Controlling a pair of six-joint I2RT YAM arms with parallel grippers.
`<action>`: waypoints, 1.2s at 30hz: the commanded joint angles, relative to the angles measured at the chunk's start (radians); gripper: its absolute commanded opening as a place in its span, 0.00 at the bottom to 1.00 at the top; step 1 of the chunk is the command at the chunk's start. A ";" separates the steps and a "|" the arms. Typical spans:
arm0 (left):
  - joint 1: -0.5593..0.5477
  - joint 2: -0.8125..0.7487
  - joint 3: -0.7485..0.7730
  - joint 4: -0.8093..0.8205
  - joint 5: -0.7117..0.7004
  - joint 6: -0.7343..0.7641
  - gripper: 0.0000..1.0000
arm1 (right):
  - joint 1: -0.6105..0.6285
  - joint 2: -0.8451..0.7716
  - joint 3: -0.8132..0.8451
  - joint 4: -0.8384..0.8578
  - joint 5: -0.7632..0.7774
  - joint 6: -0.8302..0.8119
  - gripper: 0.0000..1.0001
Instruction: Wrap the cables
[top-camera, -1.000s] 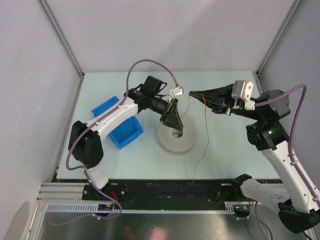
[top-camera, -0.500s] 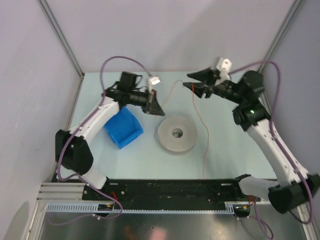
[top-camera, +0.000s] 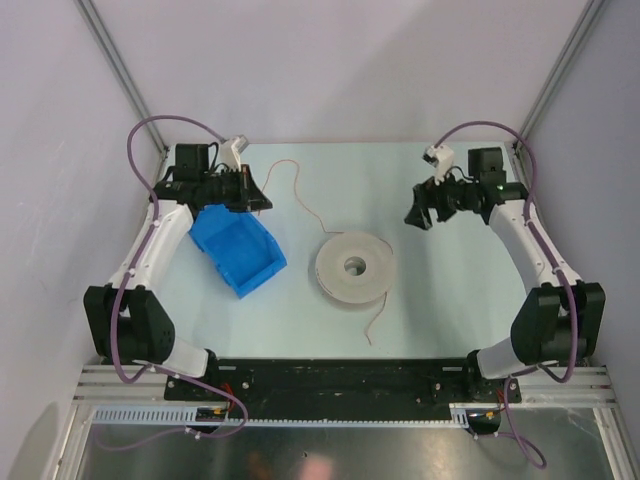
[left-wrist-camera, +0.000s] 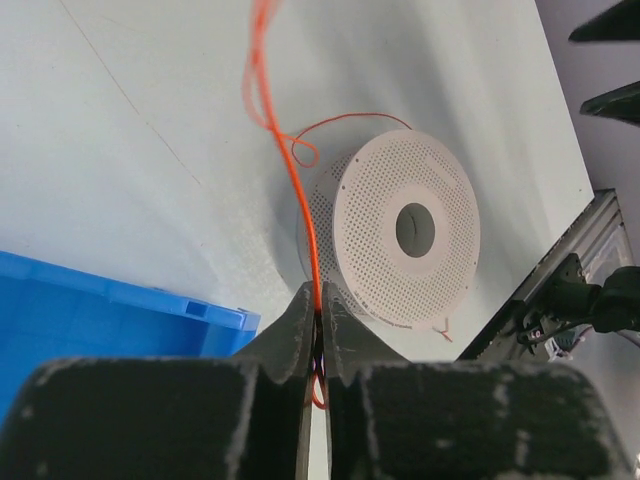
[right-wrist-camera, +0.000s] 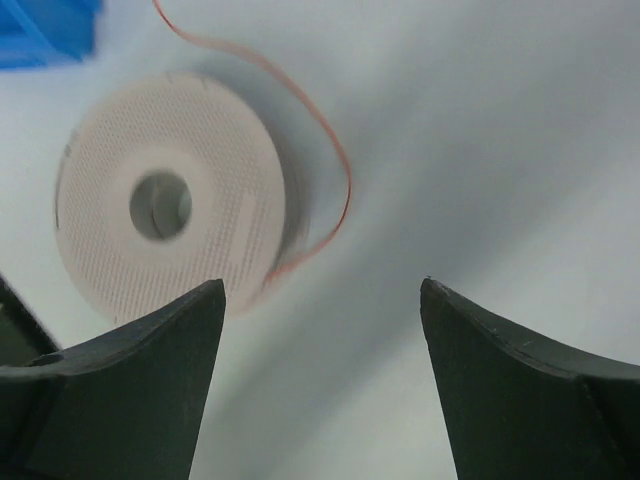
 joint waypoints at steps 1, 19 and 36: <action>0.009 -0.057 0.008 0.014 -0.046 0.020 0.05 | -0.032 0.023 -0.008 -0.360 0.055 0.032 0.81; 0.012 -0.161 -0.024 0.015 -0.125 0.029 0.00 | 0.539 -0.303 -0.411 0.013 0.531 0.561 0.72; 0.016 -0.235 -0.047 0.016 -0.174 0.013 0.00 | 0.963 -0.104 -0.505 0.169 0.797 0.782 0.85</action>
